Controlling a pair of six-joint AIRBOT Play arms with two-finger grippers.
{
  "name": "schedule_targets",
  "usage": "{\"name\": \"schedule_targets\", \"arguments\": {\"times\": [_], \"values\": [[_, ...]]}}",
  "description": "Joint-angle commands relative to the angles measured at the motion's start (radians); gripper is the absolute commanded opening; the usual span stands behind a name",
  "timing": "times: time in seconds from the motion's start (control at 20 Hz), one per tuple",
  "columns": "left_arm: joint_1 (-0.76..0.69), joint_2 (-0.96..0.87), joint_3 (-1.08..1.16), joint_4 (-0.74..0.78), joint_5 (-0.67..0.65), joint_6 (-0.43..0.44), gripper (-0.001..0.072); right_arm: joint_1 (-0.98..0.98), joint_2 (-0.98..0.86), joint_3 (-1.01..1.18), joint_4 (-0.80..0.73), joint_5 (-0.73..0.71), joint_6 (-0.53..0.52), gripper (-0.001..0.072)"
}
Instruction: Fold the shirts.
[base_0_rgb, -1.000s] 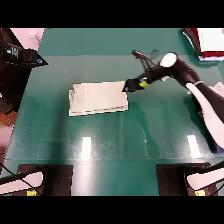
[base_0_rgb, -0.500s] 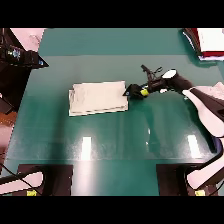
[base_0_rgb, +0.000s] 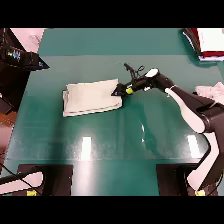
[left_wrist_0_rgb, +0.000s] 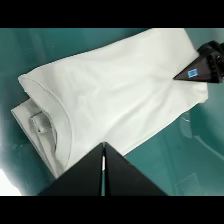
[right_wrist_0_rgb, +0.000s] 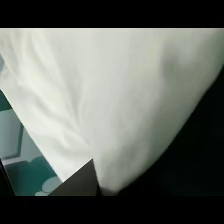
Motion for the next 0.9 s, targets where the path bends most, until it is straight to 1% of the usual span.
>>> {"name": "schedule_targets", "arguments": {"times": [0.0,0.2,0.25,0.35,0.45,0.5,0.65,0.7,0.85], "values": [[0.001,-0.001,0.000,-0.010,-0.012,-0.005,0.0024,-0.069,0.106,-0.035,0.003,-0.031,-0.008,0.0016],[0.001,-0.001,0.000,-0.045,-0.008,-0.008,0.0024,-0.307,0.344,-0.197,-0.014,-0.043,-0.008,0.0016],[0.001,-0.001,0.000,-0.057,-0.002,-0.008,0.0024,-0.381,0.409,-0.236,-0.057,-0.051,-0.007,0.0016],[0.001,-0.001,0.000,-0.077,0.014,-0.008,0.0024,-0.525,0.517,-0.281,-0.185,-0.068,0.040,0.0016],[0.001,-0.001,0.000,-0.103,0.035,-0.009,0.0025,-0.669,0.593,-0.296,-0.269,-0.065,0.048,0.0016],[0.001,-0.001,0.000,-0.114,0.044,-0.010,0.0024,-0.745,0.623,-0.297,-0.288,-0.065,0.047,0.0015],[0.000,-0.001,-0.001,-0.145,0.069,-0.021,0.0025,-0.936,0.669,-0.296,-0.283,-0.076,0.042,0.0015],[0.000,-0.001,-0.001,-0.145,0.070,-0.034,0.0024,-0.979,0.669,-0.294,-0.280,-0.083,0.038,0.0015],[-0.042,-0.001,-0.001,-0.119,0.095,-0.034,0.0024,-1.052,0.668,-0.288,-0.262,-0.095,-0.025,0.0015]]}}
